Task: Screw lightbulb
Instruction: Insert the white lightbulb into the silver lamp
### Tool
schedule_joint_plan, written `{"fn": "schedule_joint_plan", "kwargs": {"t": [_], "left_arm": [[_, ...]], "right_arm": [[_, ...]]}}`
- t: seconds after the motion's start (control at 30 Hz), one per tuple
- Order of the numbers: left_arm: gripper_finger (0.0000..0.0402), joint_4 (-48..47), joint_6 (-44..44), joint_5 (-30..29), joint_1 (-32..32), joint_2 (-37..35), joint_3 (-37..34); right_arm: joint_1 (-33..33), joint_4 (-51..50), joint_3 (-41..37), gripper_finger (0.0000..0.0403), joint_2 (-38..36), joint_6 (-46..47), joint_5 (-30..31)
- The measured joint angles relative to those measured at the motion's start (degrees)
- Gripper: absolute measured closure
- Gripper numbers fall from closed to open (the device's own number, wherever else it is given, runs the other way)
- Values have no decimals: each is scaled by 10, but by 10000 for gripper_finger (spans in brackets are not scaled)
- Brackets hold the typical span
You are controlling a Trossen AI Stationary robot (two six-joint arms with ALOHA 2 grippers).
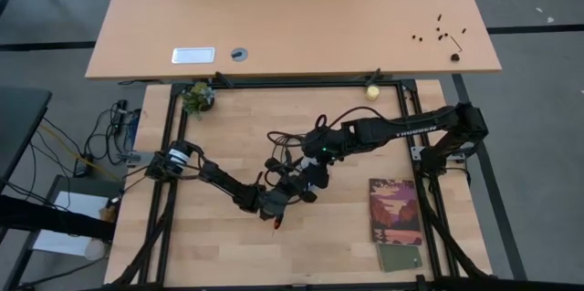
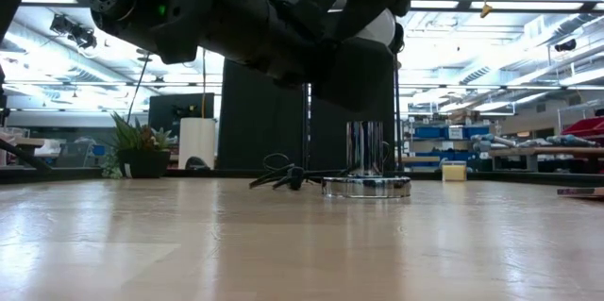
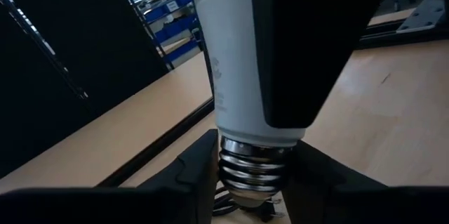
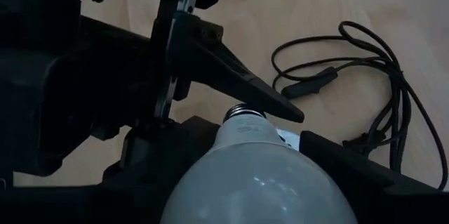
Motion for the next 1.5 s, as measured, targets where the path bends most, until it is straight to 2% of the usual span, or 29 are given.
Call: {"fn": "schedule_joint_plan", "kwargs": {"t": [0.43, 0.8, 1.0, 1.17, 1.27, 1.33, 1.5], "left_arm": [[252, 15, 45, -18, -24, 0, 0], [252, 13, -10, -14, -56, 0, 0], [252, -61, -114, -8, -76, 0, -3], [249, -173, -300, 77, -71, 0, -4], [242, -224, -373, 117, -61, 0, -4], [234, -245, -404, 122, -56, 0, -4], [216, -241, -411, 138, -52, 0, -4]], "right_arm": [[-38, -46, 24, 146, 1, -71, -43], [-50, -119, 74, 143, 1, -148, -49], [-47, -170, 88, 147, 1, -198, -49], [-33, -205, 90, 140, 1, -240, -47], [-24, -217, 90, 138, 1, -270, -47], [-18, -215, 90, 140, 1, -290, -47], [-14, -196, 90, 145, 7, -321, -47]]}}
